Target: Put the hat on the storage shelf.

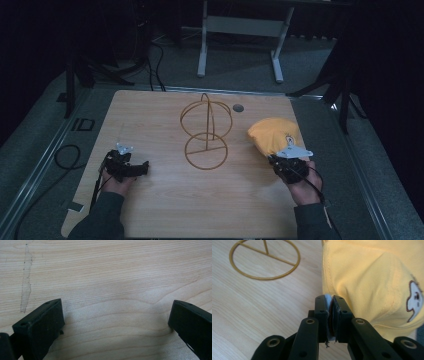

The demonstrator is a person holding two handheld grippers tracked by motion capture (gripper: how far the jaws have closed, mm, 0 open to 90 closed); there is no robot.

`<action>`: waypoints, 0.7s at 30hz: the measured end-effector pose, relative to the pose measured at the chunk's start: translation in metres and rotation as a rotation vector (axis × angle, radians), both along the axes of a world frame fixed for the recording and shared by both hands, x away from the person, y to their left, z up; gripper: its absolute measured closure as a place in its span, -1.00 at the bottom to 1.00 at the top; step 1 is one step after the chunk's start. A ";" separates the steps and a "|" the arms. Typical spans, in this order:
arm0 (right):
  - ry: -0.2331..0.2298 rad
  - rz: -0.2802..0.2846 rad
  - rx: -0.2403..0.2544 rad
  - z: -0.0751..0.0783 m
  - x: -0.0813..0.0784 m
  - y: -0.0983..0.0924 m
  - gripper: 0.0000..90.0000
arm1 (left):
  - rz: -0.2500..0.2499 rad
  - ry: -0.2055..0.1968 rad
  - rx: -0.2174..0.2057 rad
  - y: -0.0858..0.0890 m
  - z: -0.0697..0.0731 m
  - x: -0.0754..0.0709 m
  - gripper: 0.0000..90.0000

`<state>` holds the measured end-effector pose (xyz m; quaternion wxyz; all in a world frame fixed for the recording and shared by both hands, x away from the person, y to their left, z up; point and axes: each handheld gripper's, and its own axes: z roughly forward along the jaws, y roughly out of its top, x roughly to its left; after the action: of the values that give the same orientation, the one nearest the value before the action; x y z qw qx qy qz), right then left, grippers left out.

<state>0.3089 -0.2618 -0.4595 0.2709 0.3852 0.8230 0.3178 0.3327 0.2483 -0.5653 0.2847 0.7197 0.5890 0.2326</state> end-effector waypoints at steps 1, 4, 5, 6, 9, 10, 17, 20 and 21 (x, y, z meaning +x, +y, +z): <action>-0.008 -0.003 -0.001 0.007 0.001 -0.004 0.84 | 0.000 0.000 0.000 0.000 0.000 0.000 -0.99; -0.018 -0.006 -0.003 0.016 0.002 -0.010 0.84 | 0.000 0.000 0.001 0.000 0.000 0.000 -0.99; -0.022 -0.008 -0.002 0.020 0.002 -0.012 0.84 | 0.000 0.000 0.000 0.000 0.000 0.000 -0.99; -0.022 -0.008 -0.002 0.020 0.002 -0.012 0.84 | 0.000 0.000 0.000 0.000 0.000 0.000 -0.99; -0.035 -0.003 -0.010 0.034 0.005 -0.019 0.84 | 0.000 0.000 0.000 0.000 0.000 0.000 -0.99; -0.041 -0.005 -0.014 0.039 0.005 -0.021 0.84 | 0.000 0.000 0.000 0.000 0.000 0.000 -0.99; -0.096 -0.013 -0.059 0.078 0.008 -0.029 0.84 | 0.000 0.001 0.000 0.000 0.000 0.000 -0.99; -0.086 -0.010 -0.045 0.090 0.011 -0.029 0.84 | 0.000 0.000 0.000 0.000 0.000 0.000 -0.99; -0.074 -0.006 -0.045 0.089 0.014 -0.027 0.84 | 0.000 0.001 0.000 0.000 0.000 0.000 -0.99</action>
<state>0.3230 -0.2884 -0.3701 0.3108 0.3692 0.8182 0.3125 0.3325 0.2484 -0.5653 0.2844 0.7199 0.5889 0.2325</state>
